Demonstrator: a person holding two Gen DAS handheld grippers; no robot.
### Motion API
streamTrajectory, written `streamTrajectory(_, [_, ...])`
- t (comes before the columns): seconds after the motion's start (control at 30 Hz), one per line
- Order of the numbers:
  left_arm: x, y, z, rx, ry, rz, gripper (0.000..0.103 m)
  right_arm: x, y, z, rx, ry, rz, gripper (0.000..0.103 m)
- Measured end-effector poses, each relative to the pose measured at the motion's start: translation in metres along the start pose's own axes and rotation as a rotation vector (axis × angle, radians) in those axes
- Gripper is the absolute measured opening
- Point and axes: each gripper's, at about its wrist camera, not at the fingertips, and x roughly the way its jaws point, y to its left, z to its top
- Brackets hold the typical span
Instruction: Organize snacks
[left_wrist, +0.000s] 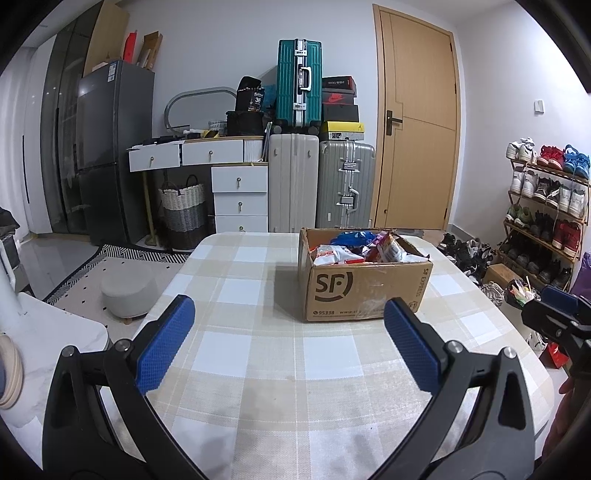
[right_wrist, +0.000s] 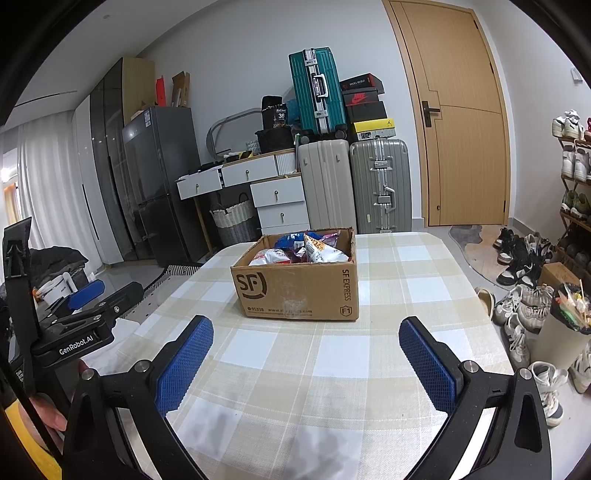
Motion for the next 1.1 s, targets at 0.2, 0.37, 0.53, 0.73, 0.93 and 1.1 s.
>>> streamTrajectory(0.2, [-0.0004,0.0004,-0.0008,-0.002,0.003,0.007,0.102,0.0004,-0.0007,0.0006,0.002,0.002,0.000,0.103])
streamTrajectory(0.37, [-0.0012,0.0018,-0.0015,-0.007,0.001,0.011,0.102,0.0007,-0.0005,0.0004,0.004,0.003,0.001,0.102])
streamTrajectory(0.53, [-0.0009,0.0011,-0.0006,-0.005,-0.001,0.011,0.102,0.0002,-0.0003,0.0006,0.002,0.002,0.000,0.102])
streamTrajectory(0.73, [0.0023,-0.0014,-0.0009,0.012,0.022,-0.012,0.102,0.0000,0.0014,0.0003,0.004,0.005,-0.006,0.102])
streamTrajectory(0.93, [0.0022,-0.0057,-0.0010,0.036,0.014,0.026,0.102,-0.0007,0.0040,0.0010,0.004,0.004,-0.005,0.102])
streamTrajectory(1.1, [0.0003,-0.0071,-0.0016,0.033,-0.005,0.004,0.102,-0.0008,0.0031,0.0015,0.007,0.003,-0.004,0.103])
